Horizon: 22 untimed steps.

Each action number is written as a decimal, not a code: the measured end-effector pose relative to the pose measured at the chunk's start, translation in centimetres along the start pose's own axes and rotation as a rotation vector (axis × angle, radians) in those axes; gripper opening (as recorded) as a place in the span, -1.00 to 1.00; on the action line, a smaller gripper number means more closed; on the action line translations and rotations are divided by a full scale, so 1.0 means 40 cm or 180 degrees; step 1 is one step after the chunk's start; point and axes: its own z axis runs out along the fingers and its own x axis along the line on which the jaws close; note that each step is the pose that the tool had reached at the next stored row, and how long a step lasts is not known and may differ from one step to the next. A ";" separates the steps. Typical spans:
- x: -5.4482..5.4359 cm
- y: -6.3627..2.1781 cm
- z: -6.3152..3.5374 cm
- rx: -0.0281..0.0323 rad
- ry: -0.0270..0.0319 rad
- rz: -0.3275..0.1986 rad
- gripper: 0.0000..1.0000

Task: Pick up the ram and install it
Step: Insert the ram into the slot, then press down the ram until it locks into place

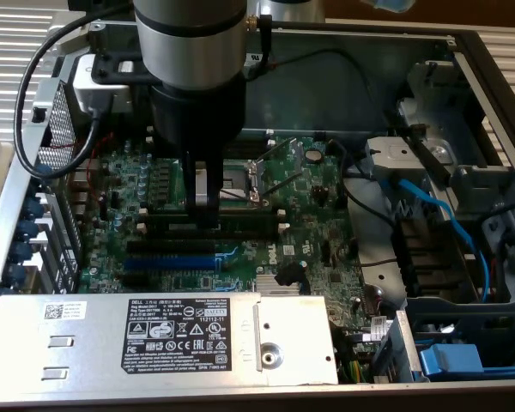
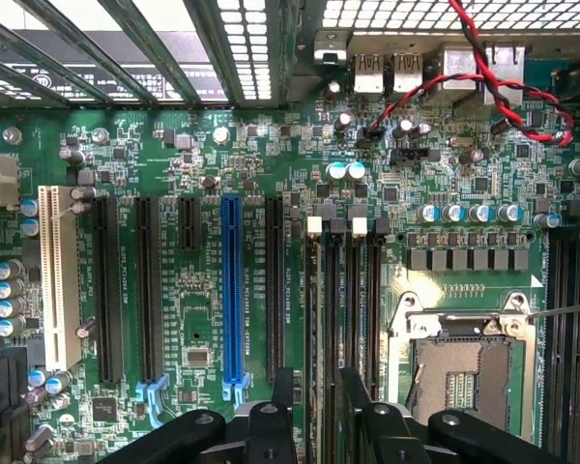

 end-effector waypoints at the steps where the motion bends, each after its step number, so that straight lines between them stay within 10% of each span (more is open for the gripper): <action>1: 0.000 0.000 -0.003 0.0000 0.0000 0.0000 -0.35; 22: -0.001 -0.002 -0.029 0.0001 -0.0001 0.0000 -0.35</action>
